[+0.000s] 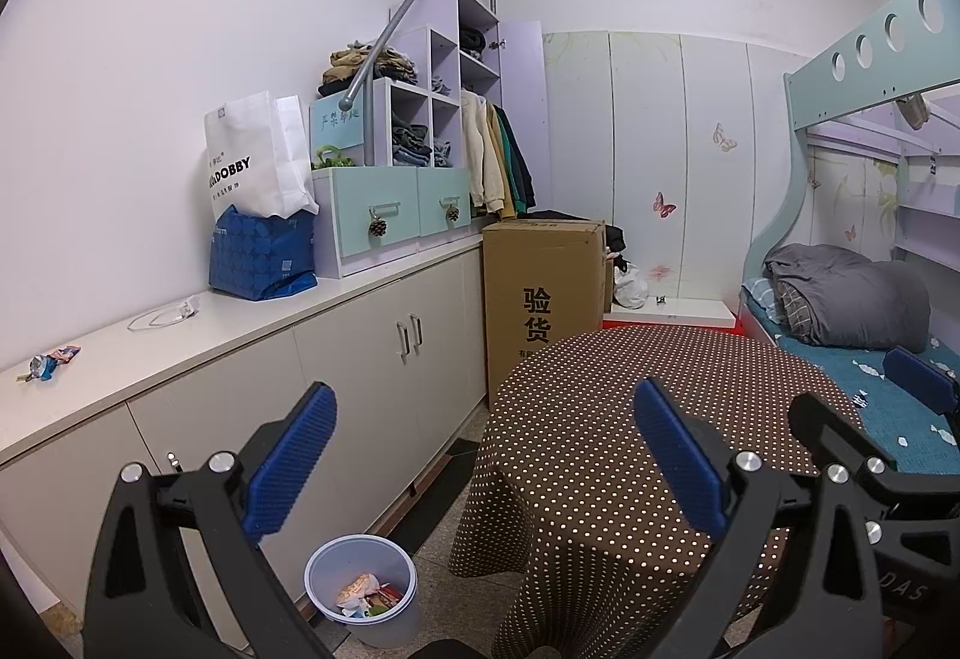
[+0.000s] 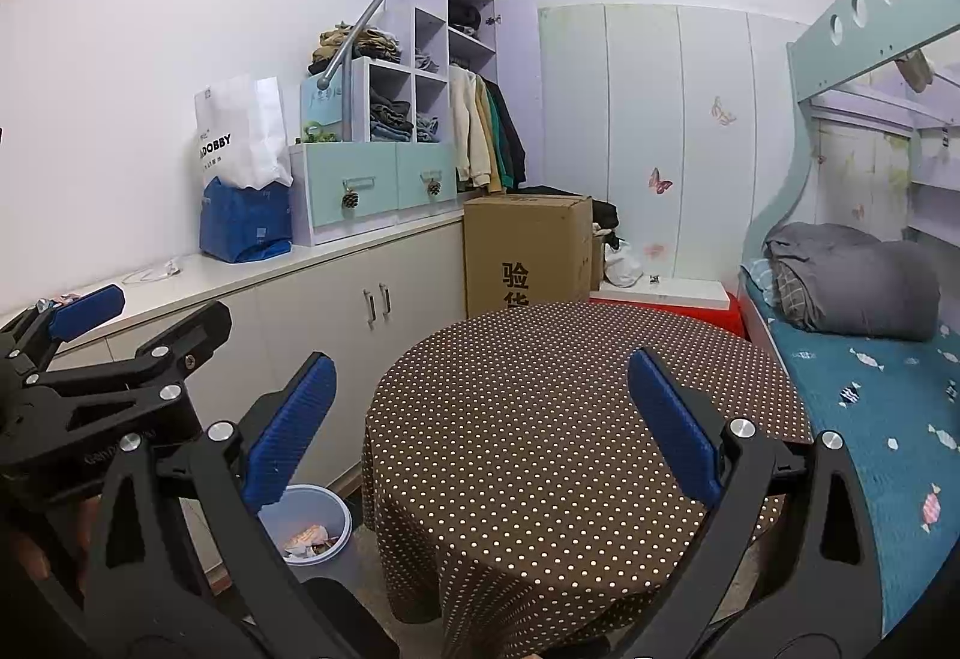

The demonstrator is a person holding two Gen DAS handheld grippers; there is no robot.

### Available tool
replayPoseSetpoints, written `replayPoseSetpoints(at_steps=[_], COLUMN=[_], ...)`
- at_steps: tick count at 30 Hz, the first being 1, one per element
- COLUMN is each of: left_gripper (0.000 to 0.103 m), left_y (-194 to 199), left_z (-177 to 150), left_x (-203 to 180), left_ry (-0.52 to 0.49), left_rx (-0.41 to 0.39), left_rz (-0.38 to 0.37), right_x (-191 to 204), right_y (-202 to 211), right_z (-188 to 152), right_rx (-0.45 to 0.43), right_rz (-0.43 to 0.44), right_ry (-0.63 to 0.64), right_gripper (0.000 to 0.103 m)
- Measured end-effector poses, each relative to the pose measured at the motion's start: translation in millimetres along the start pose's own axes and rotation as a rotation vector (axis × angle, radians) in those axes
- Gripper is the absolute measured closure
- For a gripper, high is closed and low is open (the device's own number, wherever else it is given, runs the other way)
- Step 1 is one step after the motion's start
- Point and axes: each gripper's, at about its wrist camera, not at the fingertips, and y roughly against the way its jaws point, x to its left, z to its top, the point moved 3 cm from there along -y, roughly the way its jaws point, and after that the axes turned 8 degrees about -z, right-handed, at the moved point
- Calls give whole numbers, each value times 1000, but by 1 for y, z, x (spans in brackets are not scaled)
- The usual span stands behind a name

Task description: Collect trash

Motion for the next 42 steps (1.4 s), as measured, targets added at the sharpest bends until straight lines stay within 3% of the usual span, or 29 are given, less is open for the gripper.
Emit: replayPoseSetpoints(at_steps=[42], left_gripper=[6], left_y=[-2], left_z=[2], left_x=[7], left_ry=[-3], left_rx=[6], left_rz=[0], right_x=[3], right_y=[0], right_z=[-2], right_rx=[13], right_rz=[7], right_ry=[-7], right_gripper=[7])
